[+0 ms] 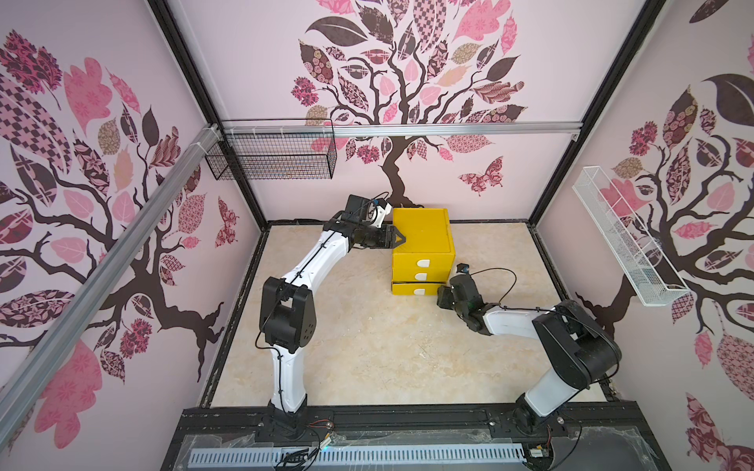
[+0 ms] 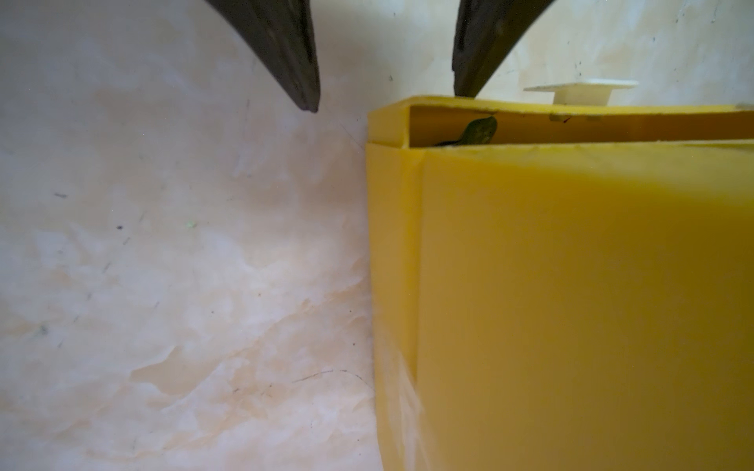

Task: Place the cookies into the drawer by color
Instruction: Close the drawer in the storage box.

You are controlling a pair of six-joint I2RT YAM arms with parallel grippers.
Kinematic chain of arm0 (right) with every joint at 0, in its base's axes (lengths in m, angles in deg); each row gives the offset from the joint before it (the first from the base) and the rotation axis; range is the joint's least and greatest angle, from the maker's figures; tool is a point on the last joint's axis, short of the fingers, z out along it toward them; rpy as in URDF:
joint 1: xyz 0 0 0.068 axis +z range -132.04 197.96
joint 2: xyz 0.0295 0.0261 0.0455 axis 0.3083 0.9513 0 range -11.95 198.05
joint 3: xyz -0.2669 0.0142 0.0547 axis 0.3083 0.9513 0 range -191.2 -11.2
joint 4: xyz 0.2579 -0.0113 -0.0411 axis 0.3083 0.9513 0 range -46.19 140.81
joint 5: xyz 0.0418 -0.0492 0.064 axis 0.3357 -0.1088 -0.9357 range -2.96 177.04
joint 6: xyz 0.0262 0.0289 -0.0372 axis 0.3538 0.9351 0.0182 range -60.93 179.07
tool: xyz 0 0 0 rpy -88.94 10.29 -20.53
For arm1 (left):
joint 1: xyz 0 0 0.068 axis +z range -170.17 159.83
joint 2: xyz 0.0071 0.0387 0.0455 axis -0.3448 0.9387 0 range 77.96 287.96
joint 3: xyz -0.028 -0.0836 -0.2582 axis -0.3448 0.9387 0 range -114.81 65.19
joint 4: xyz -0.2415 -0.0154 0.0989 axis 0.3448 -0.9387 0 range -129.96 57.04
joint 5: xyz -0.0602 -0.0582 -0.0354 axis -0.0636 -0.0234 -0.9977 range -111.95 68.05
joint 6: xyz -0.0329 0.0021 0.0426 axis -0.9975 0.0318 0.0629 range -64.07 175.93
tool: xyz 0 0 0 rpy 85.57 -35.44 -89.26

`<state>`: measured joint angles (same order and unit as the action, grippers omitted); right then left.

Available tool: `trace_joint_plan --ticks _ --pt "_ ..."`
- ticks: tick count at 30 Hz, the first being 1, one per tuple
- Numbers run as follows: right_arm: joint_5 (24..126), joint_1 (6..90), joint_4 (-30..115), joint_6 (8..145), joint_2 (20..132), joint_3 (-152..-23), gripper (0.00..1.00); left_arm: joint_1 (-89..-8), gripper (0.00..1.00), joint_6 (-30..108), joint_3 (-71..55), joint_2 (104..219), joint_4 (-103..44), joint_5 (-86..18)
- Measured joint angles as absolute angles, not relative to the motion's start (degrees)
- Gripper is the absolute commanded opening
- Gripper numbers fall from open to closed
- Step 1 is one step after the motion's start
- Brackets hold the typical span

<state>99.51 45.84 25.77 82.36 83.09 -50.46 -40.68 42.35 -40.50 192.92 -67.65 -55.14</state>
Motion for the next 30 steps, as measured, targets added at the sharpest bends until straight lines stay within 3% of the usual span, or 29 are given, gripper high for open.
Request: trace_joint_plan --ticks 10,17,22,24,25,30 --pt "99.4 45.8 21.9 82.4 86.0 -50.9 0.54 -40.7 0.63 42.3 -40.5 192.9 -67.5 -55.2" --pt "99.2 45.8 22.4 82.8 85.4 -50.8 0.55 -40.7 0.76 42.5 -39.6 192.4 -66.7 -54.3" --pt "99.2 45.6 24.6 84.2 79.0 -48.9 0.58 -40.8 0.81 43.2 -37.5 190.3 -67.1 -52.1" --pt "99.2 45.5 26.5 84.6 75.0 -47.7 0.59 -41.0 0.87 43.9 -36.0 188.7 -67.9 -51.5" --pt "99.2 45.5 27.4 84.7 73.4 -47.3 0.6 -41.2 0.97 44.1 -35.3 188.0 -68.0 -50.9" --pt "99.7 45.5 33.9 83.7 63.0 -44.1 0.67 -41.5 0.97 47.4 -30.8 182.5 -69.5 -47.1"
